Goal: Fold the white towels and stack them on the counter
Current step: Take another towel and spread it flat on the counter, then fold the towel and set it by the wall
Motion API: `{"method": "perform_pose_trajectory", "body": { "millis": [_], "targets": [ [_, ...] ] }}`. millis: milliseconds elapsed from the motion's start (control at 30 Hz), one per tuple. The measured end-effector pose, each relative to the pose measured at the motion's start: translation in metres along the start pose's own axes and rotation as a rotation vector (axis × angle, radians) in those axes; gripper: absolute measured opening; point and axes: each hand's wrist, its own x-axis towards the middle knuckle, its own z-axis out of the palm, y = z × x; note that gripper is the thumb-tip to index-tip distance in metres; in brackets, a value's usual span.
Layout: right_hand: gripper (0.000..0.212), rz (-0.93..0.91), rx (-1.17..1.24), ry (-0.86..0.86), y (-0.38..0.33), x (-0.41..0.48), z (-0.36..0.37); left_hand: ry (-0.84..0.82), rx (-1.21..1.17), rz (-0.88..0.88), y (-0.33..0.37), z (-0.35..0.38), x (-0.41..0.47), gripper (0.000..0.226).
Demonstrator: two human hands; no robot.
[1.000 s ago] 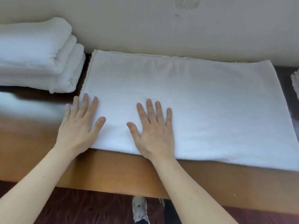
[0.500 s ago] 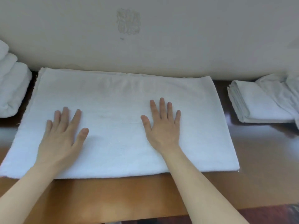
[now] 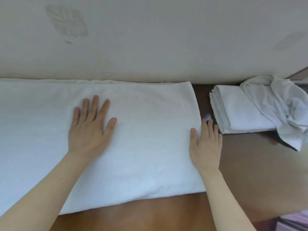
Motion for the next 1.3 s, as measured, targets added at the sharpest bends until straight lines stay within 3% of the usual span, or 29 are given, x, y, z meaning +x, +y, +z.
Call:
{"method": "perform_pose_trajectory", "body": {
  "millis": [67,133,233,300,367,800,967,1067,1200,1300],
  "targets": [
    [0.058,0.014,0.065,0.045,-0.003,0.001,0.0,-0.001,-0.014,-0.105,0.002,-0.003,0.0,0.077],
    [0.048,0.051,0.12,0.121,-0.009,0.007,-0.001,-0.01,-0.041,-0.101,0.024,-0.004,-0.001,0.079],
    [0.034,0.14,0.207,0.161,-0.015,0.02,-0.004,-0.045,-0.026,0.172,0.079,0.008,0.0,0.075],
    [0.035,0.176,0.295,0.117,-0.02,0.029,-0.007,-0.057,0.0,0.272,0.11,0.019,0.004,0.072],
    [0.039,0.171,0.322,0.076,-0.025,0.035,-0.01,-0.062,0.025,0.264,0.125,0.025,0.009,0.072],
    [0.037,0.107,0.339,0.007,-0.062,0.033,-0.032,-0.087,-0.029,0.274,0.12,0.023,0.007,0.074],
    [0.038,-0.055,0.437,-0.005,-0.086,0.017,-0.039,-0.095,-0.428,0.274,0.119,-0.001,0.008,0.081],
    [0.037,-0.137,0.397,0.038,-0.098,0.003,-0.038,-0.169,-0.64,0.181,0.131,-0.025,0.02,0.1],
    [0.022,-0.216,0.337,0.083,-0.108,-0.011,-0.033,-0.319,-0.678,0.074,0.148,-0.055,0.047,0.126],
    [0.037,-0.277,0.33,0.075,-0.11,-0.021,-0.033,-0.352,-0.703,0.036,0.157,-0.06,0.058,0.113]
  ]
}}
